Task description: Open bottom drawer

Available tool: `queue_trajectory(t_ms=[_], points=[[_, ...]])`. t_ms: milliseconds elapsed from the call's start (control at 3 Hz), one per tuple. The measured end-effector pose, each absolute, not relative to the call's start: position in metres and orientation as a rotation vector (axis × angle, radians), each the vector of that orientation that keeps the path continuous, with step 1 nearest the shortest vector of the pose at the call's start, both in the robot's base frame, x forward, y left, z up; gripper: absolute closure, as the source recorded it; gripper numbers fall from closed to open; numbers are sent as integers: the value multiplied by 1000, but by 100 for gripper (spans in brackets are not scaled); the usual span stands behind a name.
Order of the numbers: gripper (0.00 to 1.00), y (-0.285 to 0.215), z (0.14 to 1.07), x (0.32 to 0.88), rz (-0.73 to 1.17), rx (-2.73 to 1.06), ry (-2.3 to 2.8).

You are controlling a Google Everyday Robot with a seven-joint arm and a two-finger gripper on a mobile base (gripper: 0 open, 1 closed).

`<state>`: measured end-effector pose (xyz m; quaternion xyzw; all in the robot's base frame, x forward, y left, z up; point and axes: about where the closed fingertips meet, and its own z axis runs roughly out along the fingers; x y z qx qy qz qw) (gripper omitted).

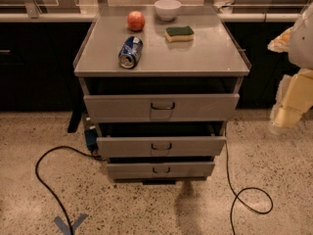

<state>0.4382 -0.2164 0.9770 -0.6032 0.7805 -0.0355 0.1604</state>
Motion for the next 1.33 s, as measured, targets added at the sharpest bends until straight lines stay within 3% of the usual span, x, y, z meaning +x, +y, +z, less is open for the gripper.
queue_trajectory(t_ms=[667,1333], points=[[0,-211,965,431,-101,-1739,2234],[0,-202,874,401,-132,-1774,2191]])
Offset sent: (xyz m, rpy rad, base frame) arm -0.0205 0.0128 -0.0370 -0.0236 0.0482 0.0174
